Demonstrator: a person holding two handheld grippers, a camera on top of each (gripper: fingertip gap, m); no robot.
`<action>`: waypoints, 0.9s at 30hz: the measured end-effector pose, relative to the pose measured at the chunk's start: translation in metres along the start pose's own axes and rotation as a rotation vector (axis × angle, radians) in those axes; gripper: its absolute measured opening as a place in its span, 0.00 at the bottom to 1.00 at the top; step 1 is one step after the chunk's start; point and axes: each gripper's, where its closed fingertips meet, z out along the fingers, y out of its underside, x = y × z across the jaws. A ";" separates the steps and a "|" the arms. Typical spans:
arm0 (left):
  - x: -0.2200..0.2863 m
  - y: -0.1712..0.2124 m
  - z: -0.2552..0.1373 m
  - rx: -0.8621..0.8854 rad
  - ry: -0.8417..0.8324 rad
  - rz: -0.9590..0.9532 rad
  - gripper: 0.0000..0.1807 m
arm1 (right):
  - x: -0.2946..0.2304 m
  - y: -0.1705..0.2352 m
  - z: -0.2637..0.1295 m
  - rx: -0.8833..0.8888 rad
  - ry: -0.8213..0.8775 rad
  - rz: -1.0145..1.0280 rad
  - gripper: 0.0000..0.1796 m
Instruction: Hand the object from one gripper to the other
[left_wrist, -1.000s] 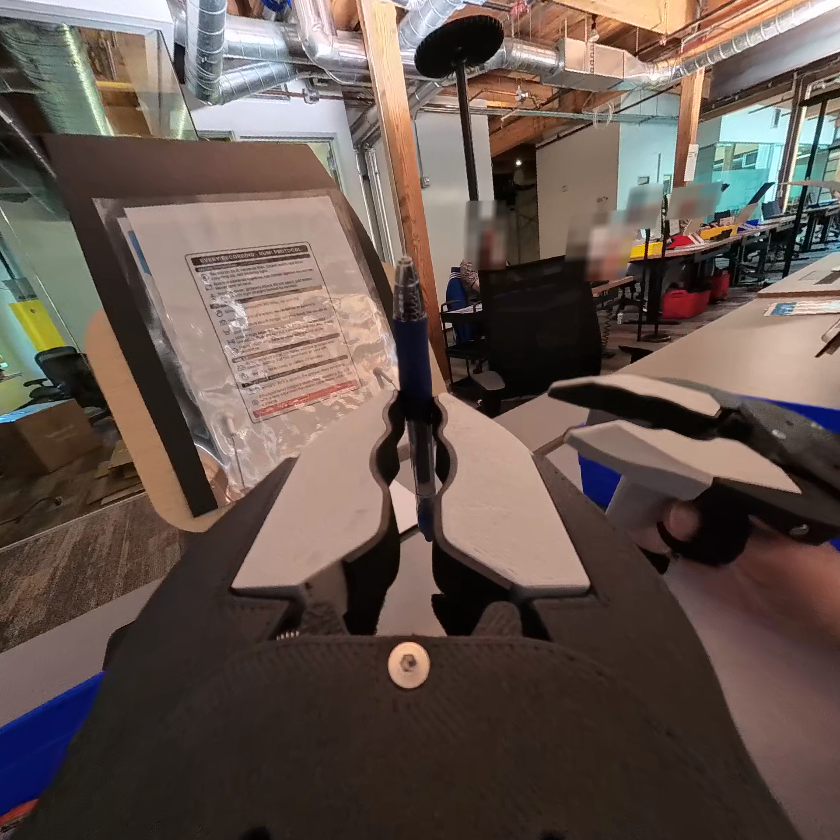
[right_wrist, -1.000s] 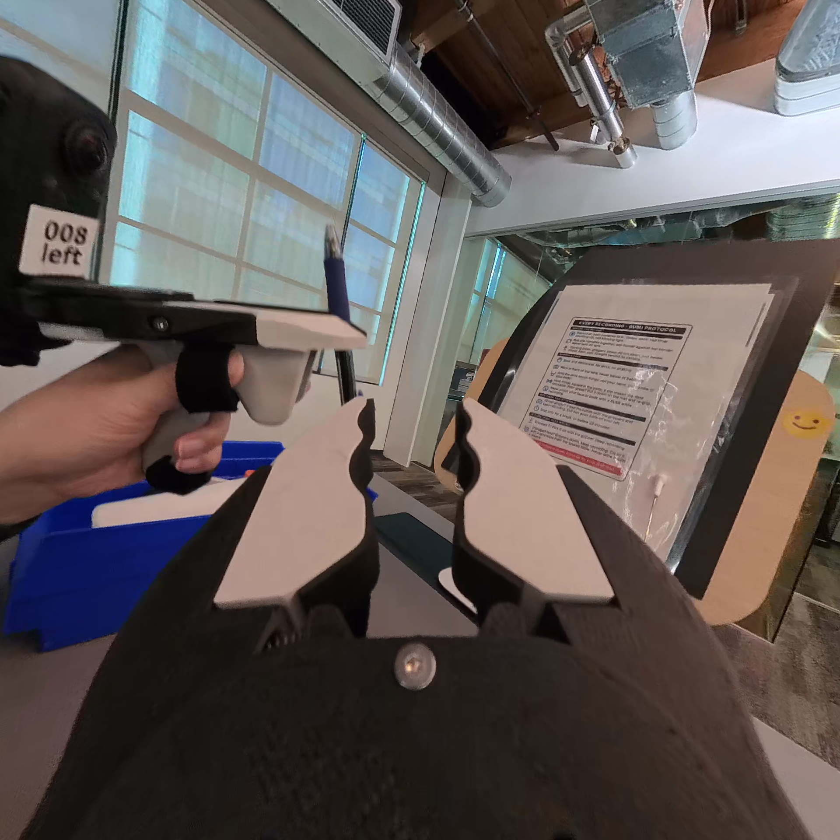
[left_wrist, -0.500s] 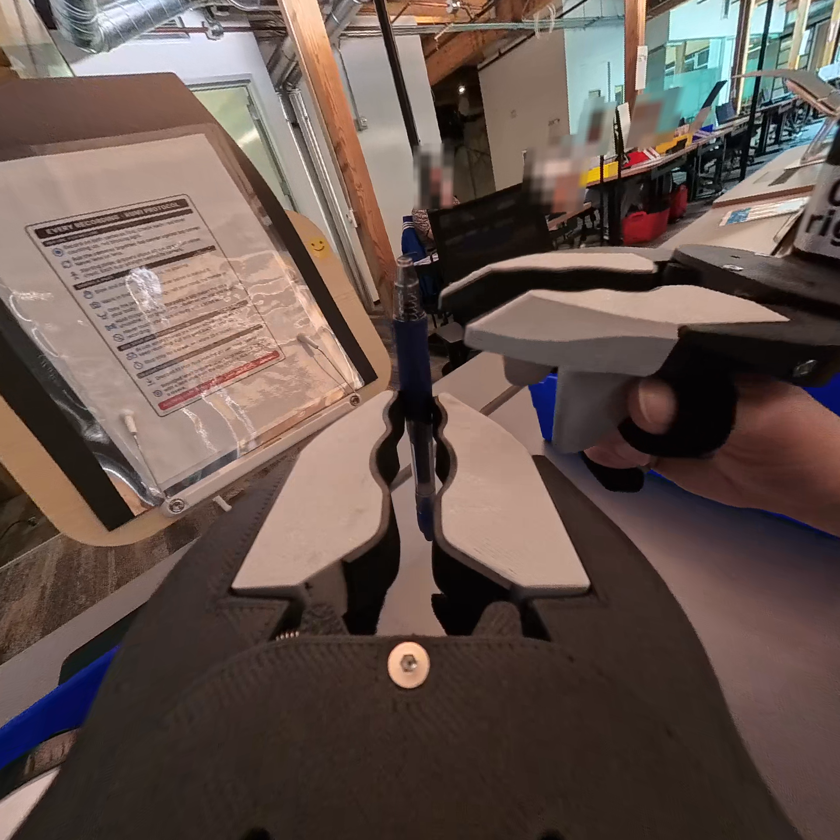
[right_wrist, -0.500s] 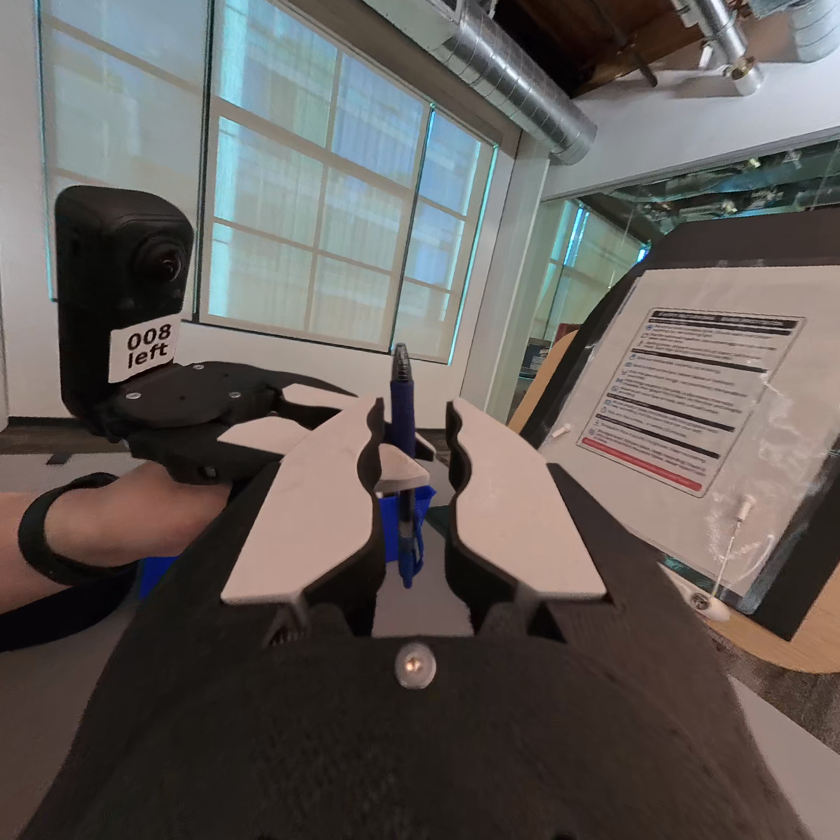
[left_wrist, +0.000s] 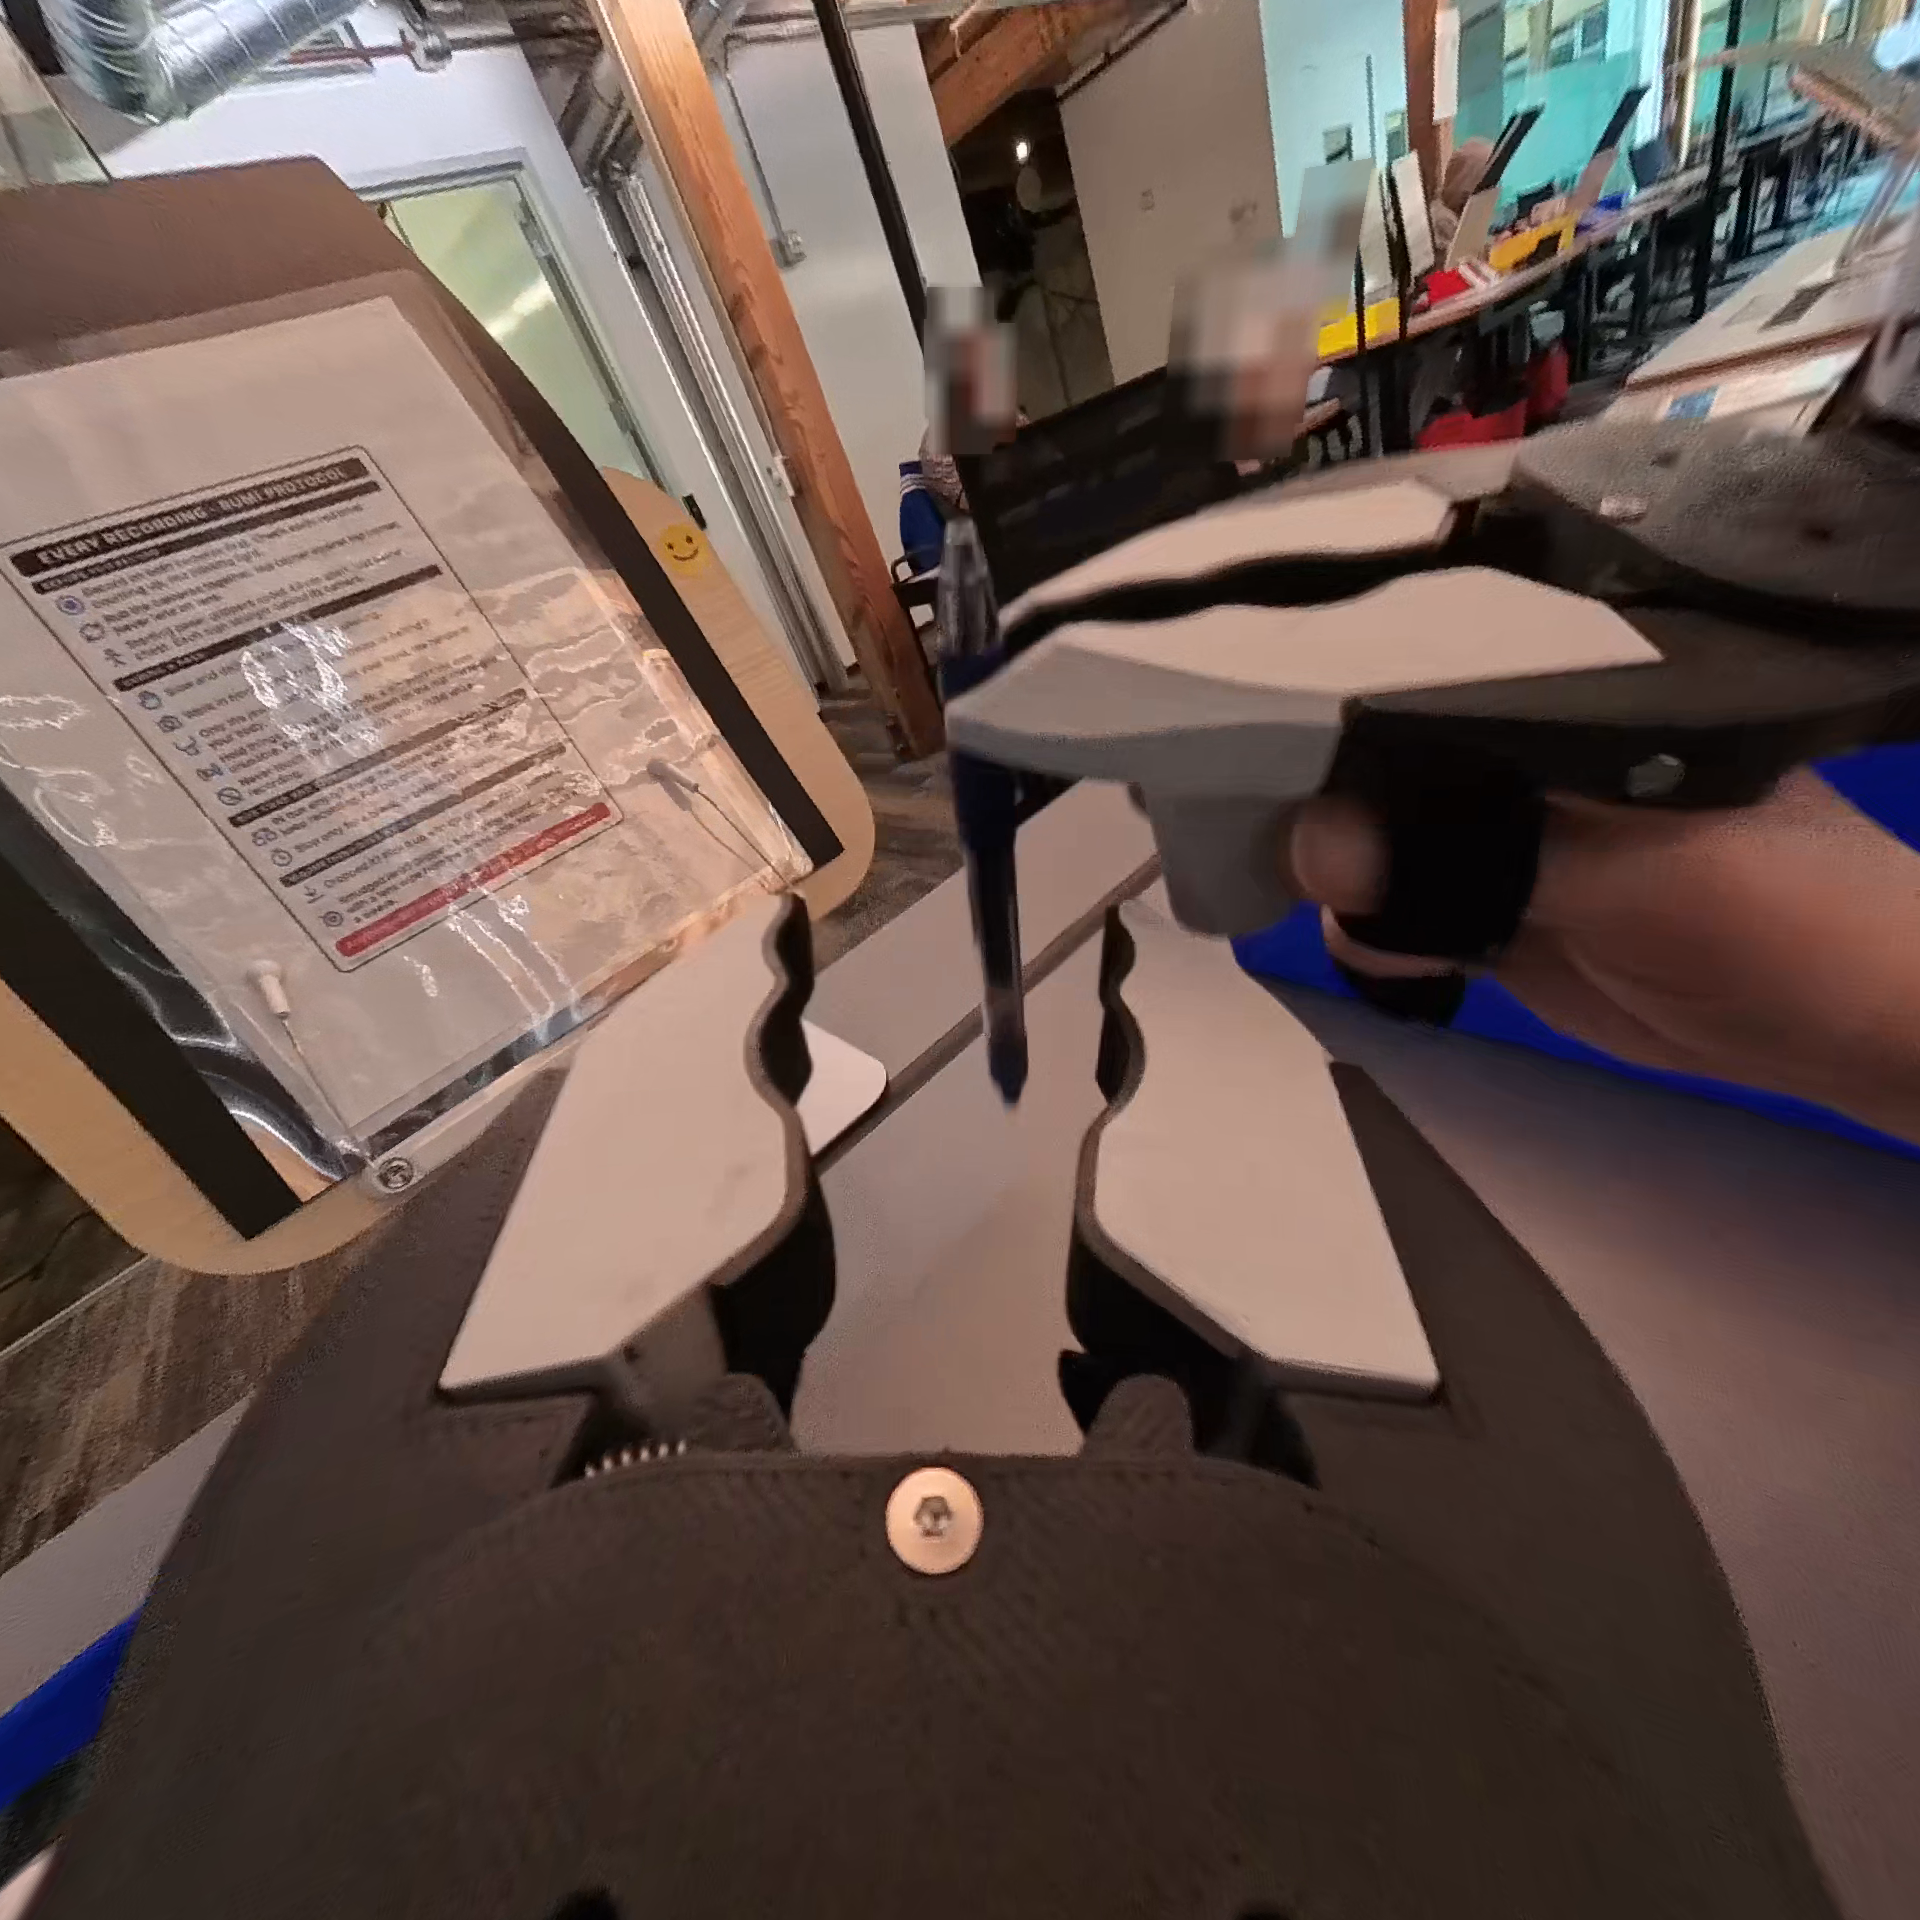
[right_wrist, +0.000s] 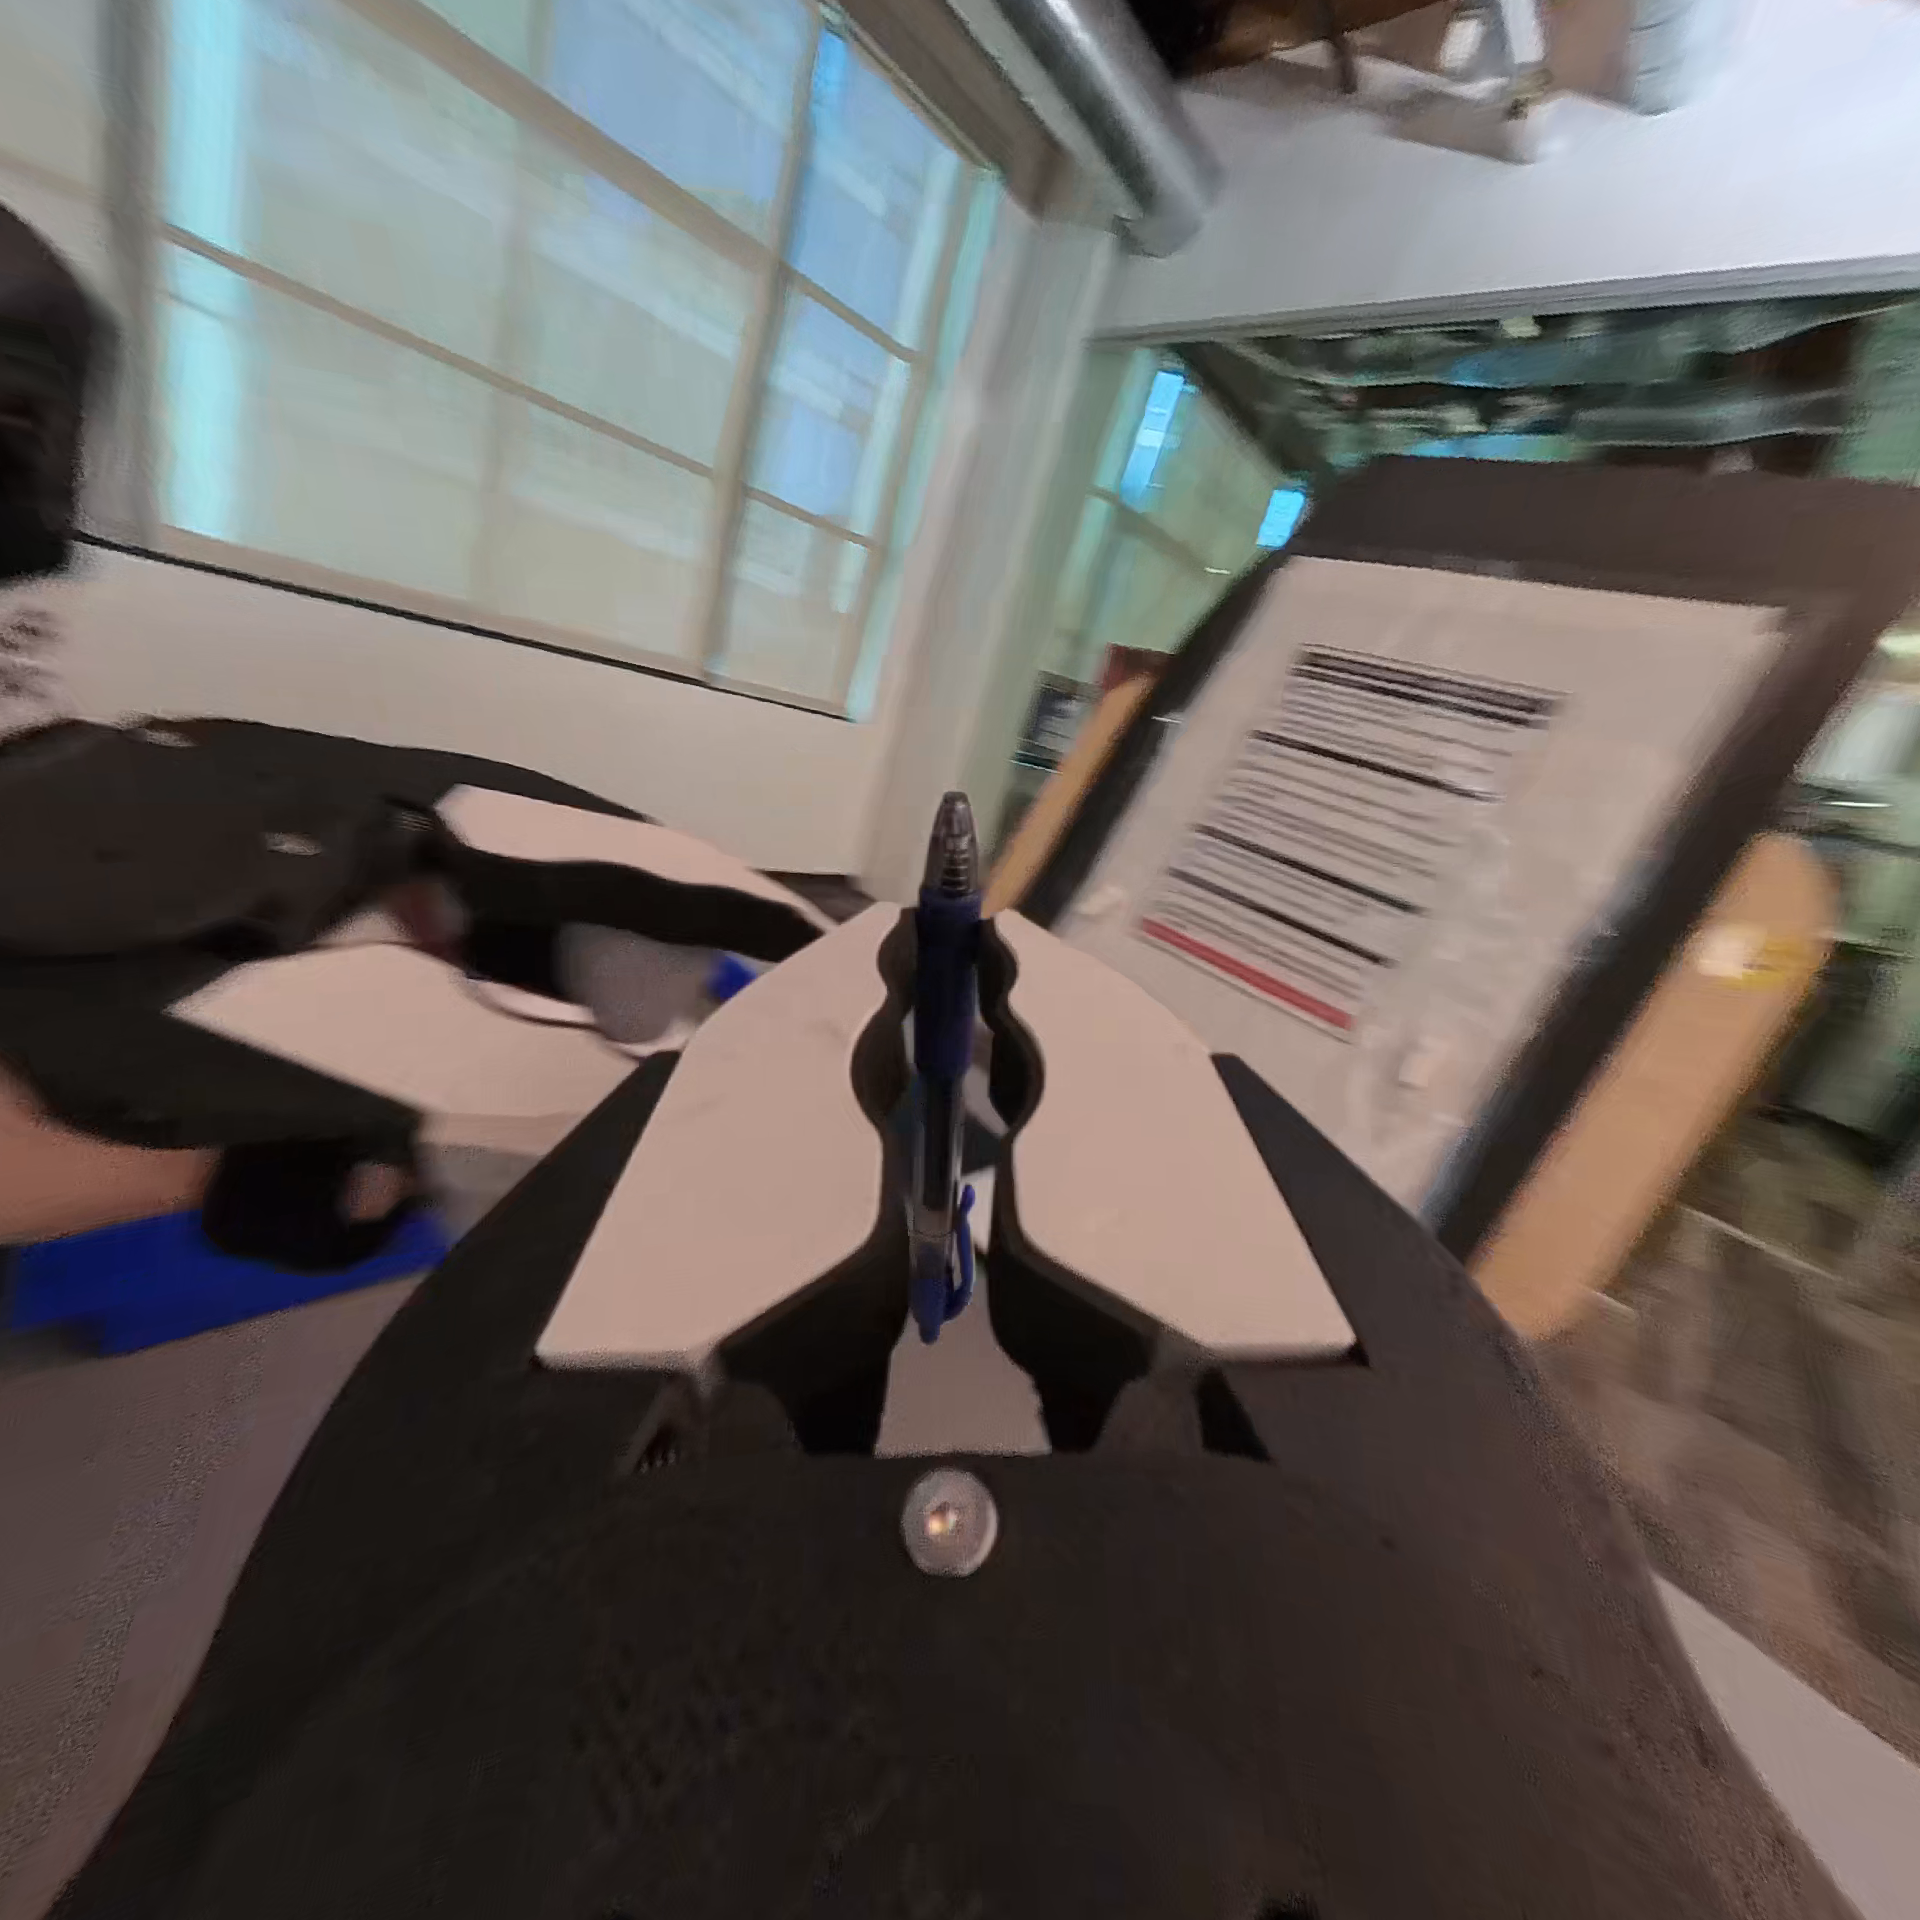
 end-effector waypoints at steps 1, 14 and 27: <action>0.000 0.000 0.000 -0.009 0.003 0.001 0.31 | 0.017 0.002 -0.003 -0.032 0.095 -0.061 0.06; -0.011 0.002 -0.001 -0.025 -0.036 -0.009 0.26 | 0.092 0.013 -0.025 -0.323 0.490 -0.372 0.06; 0.003 0.010 0.005 -0.045 0.020 -0.037 0.22 | 0.045 0.004 -0.009 -0.170 0.108 0.199 0.06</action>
